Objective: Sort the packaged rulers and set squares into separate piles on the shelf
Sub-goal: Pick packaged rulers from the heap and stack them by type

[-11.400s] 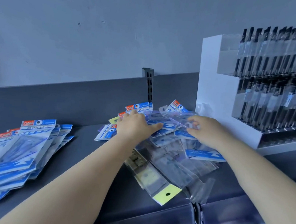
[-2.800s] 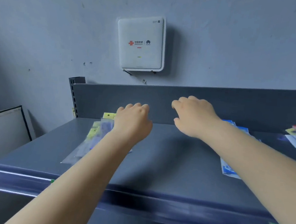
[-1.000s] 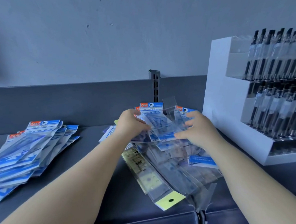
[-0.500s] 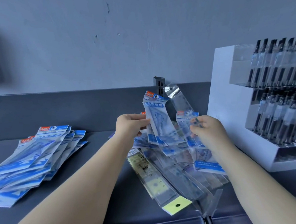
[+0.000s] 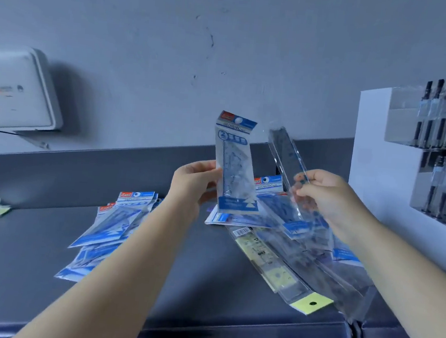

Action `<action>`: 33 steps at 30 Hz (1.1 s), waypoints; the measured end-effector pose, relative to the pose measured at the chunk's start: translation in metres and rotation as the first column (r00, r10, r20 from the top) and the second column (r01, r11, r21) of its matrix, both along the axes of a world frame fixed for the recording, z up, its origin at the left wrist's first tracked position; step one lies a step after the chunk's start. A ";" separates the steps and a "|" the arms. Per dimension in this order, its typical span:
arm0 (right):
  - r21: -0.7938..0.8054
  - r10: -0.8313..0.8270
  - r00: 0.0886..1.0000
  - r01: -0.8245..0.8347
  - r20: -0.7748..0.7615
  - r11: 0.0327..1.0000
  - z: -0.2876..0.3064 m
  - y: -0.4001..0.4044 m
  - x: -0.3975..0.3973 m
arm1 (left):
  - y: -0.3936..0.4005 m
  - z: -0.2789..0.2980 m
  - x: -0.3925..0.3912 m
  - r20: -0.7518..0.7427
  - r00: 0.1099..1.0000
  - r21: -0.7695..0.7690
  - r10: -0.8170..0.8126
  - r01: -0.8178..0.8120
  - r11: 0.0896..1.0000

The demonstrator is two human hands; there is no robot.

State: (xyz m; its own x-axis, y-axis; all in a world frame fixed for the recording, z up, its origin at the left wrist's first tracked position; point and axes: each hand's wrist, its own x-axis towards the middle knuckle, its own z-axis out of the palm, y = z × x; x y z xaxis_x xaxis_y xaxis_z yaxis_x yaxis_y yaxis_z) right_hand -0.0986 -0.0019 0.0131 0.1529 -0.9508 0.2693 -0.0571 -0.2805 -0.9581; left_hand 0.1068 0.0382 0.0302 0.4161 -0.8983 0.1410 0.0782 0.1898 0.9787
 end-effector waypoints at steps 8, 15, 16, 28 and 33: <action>0.054 0.235 0.970 -0.238 0.060 0.970 0.018 0.035 0.091 | 0.054 0.006 0.083 0.116 0.992 -0.058 0.047 -0.041 0.997; 0.101 0.239 0.968 -0.246 0.073 0.964 0.017 0.050 0.159 | 0.068 -0.002 0.157 0.202 0.972 0.025 0.120 -0.128 0.992; 0.114 0.242 0.968 -0.249 0.072 0.962 0.016 0.052 0.168 | 0.068 -0.006 0.166 0.249 0.959 0.043 0.138 -0.154 0.987; 0.255 0.399 0.913 -0.408 0.090 0.876 0.019 0.096 0.328 | 0.113 -0.009 0.317 0.871 0.435 0.009 0.228 -0.478 0.878; 0.281 0.486 0.872 -0.482 0.061 0.830 0.018 0.123 0.412 | 0.157 -0.004 0.391 0.959 0.226 -0.007 0.170 -0.581 0.814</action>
State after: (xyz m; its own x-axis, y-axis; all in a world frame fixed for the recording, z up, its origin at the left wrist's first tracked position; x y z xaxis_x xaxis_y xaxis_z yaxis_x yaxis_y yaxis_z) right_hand 0.3131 0.1210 0.0311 0.6147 -0.7888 0.0006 0.0035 0.0020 -1.0000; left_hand 0.4979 0.1948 0.0263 0.5062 -0.7385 0.4453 -0.8576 -0.3764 0.3506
